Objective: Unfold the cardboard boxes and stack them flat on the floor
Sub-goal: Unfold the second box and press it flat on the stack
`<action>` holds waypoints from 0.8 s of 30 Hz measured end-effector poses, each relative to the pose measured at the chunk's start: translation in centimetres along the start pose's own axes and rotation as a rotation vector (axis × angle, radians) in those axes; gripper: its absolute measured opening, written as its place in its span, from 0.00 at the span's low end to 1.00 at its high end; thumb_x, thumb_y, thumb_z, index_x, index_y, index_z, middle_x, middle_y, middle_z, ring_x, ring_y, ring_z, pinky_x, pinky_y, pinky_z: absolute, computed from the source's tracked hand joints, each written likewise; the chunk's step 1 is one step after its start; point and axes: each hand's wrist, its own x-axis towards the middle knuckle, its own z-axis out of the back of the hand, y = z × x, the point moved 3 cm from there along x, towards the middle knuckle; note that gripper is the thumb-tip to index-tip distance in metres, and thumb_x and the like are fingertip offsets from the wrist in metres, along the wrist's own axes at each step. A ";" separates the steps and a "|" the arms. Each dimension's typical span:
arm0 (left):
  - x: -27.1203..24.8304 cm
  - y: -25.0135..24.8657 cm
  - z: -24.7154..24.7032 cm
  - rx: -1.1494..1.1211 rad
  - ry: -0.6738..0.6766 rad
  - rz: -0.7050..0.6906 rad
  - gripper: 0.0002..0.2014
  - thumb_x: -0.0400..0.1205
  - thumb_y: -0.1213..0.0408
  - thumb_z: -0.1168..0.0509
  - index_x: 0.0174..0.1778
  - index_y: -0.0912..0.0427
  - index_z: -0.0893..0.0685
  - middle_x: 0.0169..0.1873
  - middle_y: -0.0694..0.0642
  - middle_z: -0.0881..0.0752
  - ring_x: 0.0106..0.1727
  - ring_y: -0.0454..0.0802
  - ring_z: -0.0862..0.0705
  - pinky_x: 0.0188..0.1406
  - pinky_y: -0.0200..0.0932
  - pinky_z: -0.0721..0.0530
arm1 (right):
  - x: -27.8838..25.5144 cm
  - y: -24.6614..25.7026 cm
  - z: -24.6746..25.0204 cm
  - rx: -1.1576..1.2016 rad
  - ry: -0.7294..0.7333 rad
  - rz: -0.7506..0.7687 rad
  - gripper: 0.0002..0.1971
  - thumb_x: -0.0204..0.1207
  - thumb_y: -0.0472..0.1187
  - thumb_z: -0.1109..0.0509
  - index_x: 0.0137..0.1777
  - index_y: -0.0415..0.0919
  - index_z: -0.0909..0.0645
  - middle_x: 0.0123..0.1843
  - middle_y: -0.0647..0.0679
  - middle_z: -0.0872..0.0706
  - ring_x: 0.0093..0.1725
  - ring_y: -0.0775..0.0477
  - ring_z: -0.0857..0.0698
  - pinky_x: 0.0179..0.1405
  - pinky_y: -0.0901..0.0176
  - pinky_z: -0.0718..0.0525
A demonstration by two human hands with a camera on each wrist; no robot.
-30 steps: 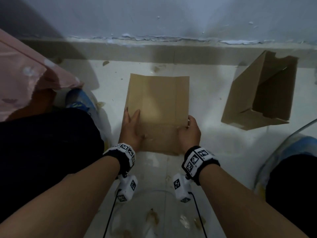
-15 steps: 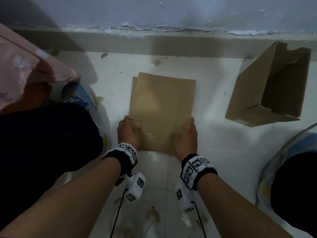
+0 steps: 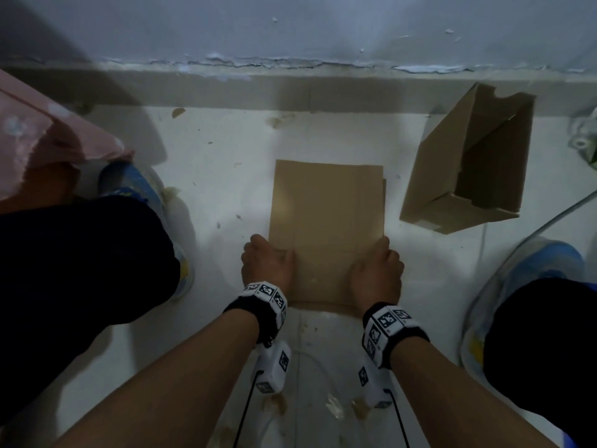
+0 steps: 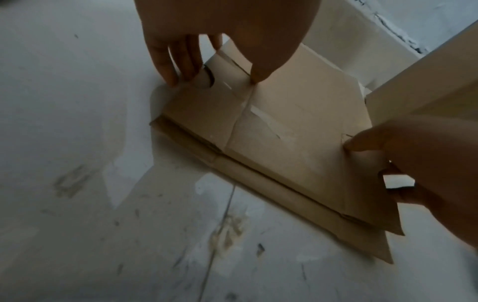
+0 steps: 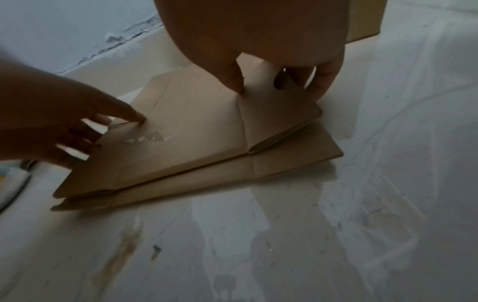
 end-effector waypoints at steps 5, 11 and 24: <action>-0.9 -0.5 -2.0 0.417 -0.054 -0.576 0.38 0.84 0.66 0.38 0.90 0.54 0.46 0.90 0.61 0.51 0.89 0.64 0.51 0.86 0.63 0.48 | -1.2 1.3 -0.8 -0.215 -0.043 0.281 0.42 0.75 0.39 0.36 0.89 0.40 0.48 0.89 0.34 0.49 0.88 0.34 0.51 0.84 0.35 0.43; -2.2 0.9 -4.2 0.650 0.145 -0.652 0.33 0.91 0.55 0.50 0.91 0.50 0.55 0.90 0.57 0.59 0.90 0.58 0.58 0.88 0.61 0.60 | -2.0 -0.2 -3.0 -0.495 0.073 0.562 0.39 0.80 0.58 0.58 0.90 0.43 0.52 0.91 0.37 0.55 0.90 0.39 0.56 0.87 0.38 0.56; -2.2 2.0 -3.8 0.619 0.150 -0.645 0.33 0.91 0.46 0.55 0.91 0.51 0.56 0.90 0.57 0.60 0.90 0.57 0.61 0.87 0.58 0.62 | -2.6 0.3 -4.2 -0.475 0.070 0.629 0.41 0.82 0.59 0.56 0.88 0.32 0.47 0.90 0.32 0.52 0.89 0.35 0.53 0.86 0.37 0.56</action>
